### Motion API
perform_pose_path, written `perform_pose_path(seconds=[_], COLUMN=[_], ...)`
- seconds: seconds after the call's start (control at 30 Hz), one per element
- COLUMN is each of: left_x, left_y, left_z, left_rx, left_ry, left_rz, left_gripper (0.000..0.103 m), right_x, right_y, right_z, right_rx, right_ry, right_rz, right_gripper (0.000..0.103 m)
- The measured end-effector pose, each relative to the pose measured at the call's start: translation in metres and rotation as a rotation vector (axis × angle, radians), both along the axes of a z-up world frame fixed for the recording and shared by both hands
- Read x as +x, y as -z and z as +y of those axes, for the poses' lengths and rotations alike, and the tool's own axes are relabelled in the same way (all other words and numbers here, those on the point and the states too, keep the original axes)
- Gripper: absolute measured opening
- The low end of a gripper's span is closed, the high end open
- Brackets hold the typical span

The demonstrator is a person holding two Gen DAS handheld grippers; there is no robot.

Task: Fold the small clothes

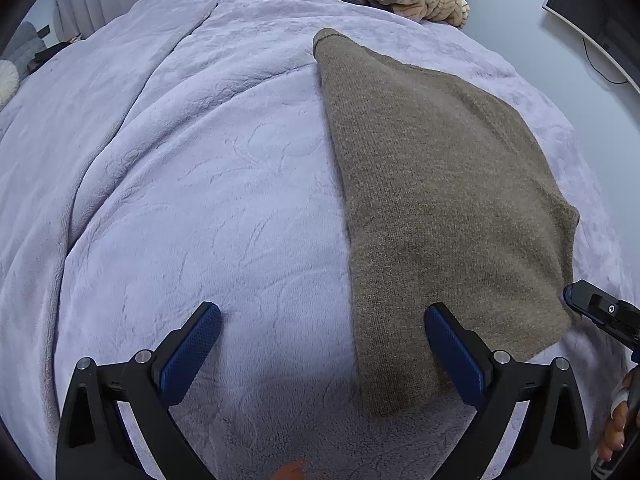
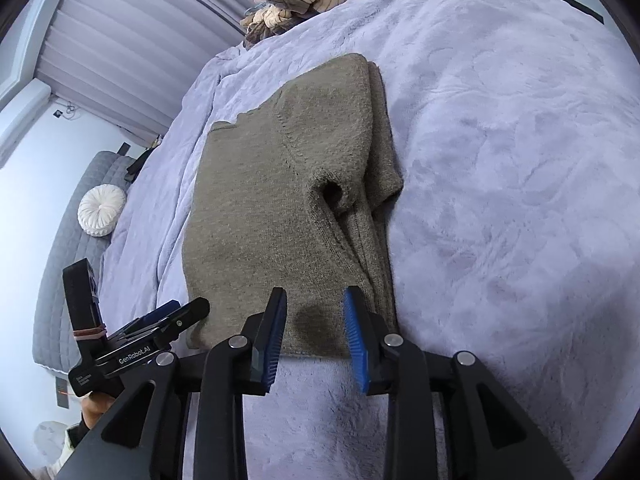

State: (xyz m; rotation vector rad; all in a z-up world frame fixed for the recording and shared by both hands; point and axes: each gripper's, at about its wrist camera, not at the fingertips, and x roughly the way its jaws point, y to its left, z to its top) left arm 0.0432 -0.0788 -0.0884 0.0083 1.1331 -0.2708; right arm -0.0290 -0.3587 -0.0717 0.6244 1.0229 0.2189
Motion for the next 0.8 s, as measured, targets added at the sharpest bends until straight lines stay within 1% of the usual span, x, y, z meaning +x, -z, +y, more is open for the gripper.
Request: perform_pose_path(seconds=[0.1,0.17,0.23,0.3,0.37,0.43,0.53,0.6,0.73,0.8], left_x=[0.001,0.002,0.003,0.004,0.005,0.007,0.015,0.026,0.057,0.069], left_y=[0.001,0.004,0.007,0.008,0.005,0.001,-0.012,-0.017,-0.020,-0.019], left_z=[0.005,0.010,0.015,0.019,0.021,0.023,0.026,0.026,0.015,0.010], left_rx=[-0.021,-0.056,-0.083,-0.108,-0.125,-0.148,-0.189,-0.213,-0.257,-0.287], left_ry=[0.001,-0.001,-0.005,0.003,0.008,0.000,-0.016,-0.021,-0.028,-0.023], left_rz=[0.021,0.052,0.075,0.092,0.092,0.083,0.036,0.021,0.040,0.050], left_gripper=[0.102,0.102,0.102,0.102,0.102,0.102,0.102,0.102,0.102,0.102], right_x=[0.001,0.001,0.002,0.003,0.006,0.009,0.014,0.020,0.037,0.048], right_y=[-0.002,-0.005,-0.011,-0.018,-0.023,-0.021,-0.012,-0.006,0.000,0.002], right_z=[0.001,0.001,0.000,-0.004,-0.012,-0.023,-0.043,-0.055,-0.066,-0.067], right_rx=[0.008,0.018,0.027,0.024,0.007,0.017,0.075,0.104,0.152,0.166], right_ry=[-0.008,-0.015,-0.018,-0.013,0.012,0.043,0.101,0.134,0.146,0.133], right_rz=[-0.003,-0.012,-0.038,-0.066,-0.075,-0.067,-0.039,-0.020,-0.004,0.001], right_gripper=[0.039,0.044,0.048,0.053,0.063,0.064,0.064,0.064,0.064,0.067])
